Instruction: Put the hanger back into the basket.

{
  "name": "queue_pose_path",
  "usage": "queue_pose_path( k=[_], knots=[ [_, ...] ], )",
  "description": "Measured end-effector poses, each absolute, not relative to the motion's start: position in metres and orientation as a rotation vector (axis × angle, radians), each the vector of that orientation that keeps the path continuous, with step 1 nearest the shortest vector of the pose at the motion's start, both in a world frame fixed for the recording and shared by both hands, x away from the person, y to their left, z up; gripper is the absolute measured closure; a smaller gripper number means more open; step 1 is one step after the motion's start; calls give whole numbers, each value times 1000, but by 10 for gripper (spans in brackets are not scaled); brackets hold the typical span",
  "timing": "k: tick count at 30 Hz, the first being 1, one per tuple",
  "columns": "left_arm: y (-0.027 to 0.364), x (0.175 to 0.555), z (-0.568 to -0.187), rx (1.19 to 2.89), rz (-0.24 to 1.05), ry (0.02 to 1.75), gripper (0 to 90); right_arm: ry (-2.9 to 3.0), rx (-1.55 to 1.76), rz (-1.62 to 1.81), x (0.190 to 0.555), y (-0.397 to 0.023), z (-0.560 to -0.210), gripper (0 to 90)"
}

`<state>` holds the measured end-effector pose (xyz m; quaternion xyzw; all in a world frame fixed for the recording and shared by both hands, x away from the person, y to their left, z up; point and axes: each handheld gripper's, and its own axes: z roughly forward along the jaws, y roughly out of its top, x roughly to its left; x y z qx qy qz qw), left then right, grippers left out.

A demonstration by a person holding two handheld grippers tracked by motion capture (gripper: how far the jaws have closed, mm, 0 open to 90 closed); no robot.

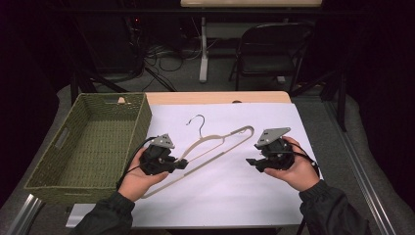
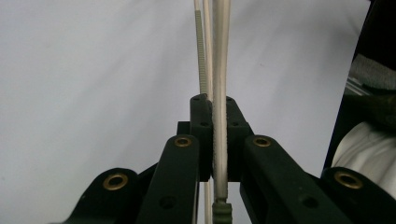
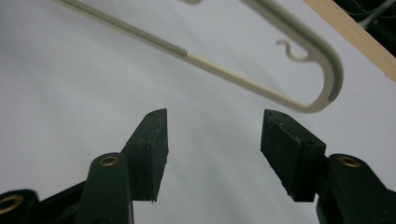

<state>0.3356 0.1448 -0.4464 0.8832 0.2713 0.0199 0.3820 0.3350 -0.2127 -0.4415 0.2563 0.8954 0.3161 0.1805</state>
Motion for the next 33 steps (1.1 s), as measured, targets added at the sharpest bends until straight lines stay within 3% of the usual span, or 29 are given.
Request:
queue_pose_path(
  k=[9,24,33],
  knots=[
    [162,330,-414,2218,148,716,873,2507,789,929,331,-221,-456,427],
    [229,332,-372,2178,285,803,874,2484,897,941,329,-235,-478,433],
    [269,341,-369,2173,306,870,873,2476,935,954,328,-236,-486,435]
  ],
)
